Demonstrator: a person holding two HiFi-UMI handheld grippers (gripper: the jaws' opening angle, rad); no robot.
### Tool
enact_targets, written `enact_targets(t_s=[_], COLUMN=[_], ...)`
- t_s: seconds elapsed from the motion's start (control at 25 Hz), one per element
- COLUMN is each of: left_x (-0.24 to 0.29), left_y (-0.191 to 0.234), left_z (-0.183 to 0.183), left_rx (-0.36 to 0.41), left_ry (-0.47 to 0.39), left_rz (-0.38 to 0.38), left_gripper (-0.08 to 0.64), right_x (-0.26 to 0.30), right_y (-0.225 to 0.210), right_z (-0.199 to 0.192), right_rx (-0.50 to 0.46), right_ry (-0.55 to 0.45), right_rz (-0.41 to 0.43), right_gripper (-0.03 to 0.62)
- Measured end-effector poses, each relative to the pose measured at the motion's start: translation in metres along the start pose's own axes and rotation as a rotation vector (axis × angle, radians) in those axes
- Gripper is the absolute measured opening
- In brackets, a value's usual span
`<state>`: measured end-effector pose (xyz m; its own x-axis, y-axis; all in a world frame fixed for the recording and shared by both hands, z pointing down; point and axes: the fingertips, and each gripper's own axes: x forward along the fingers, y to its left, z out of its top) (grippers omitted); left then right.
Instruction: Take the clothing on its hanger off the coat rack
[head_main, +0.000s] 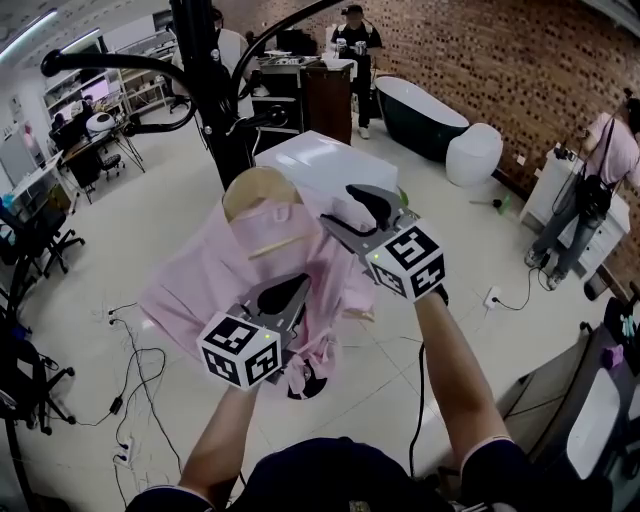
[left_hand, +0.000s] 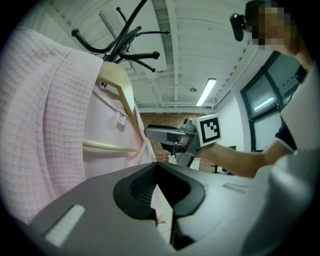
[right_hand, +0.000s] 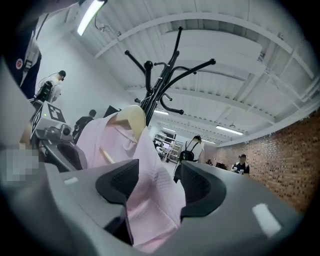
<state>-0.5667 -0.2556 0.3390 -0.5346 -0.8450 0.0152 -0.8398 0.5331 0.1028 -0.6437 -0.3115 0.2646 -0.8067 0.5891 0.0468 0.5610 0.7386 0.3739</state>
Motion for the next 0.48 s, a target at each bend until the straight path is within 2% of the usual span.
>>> enact_targets(t_s=[0.24,0.4,0.48], left_x=[0.007,0.007,0.005], left_y=[-0.001,0.003,0.004], left_z=[0.003,0.003,0.001], left_rx=[0.001,-0.001,-0.001], left_ry=[0.008,0.011,0.012], left_rz=[0.002,0.009,0.012], left_gripper=[0.012,0.011,0.011], right_x=[0.028,0.043,0.049], right_y=[-0.004,0.002,0.005], right_z=[-0.002,-0.007,-0.011], right_rx=[-0.111,-0.172,-0.191], right_ry=[0.066,0.122,0.142], right_rz=[0.092,0.162,0.174], right_gripper=[0.302,0.299,0.256])
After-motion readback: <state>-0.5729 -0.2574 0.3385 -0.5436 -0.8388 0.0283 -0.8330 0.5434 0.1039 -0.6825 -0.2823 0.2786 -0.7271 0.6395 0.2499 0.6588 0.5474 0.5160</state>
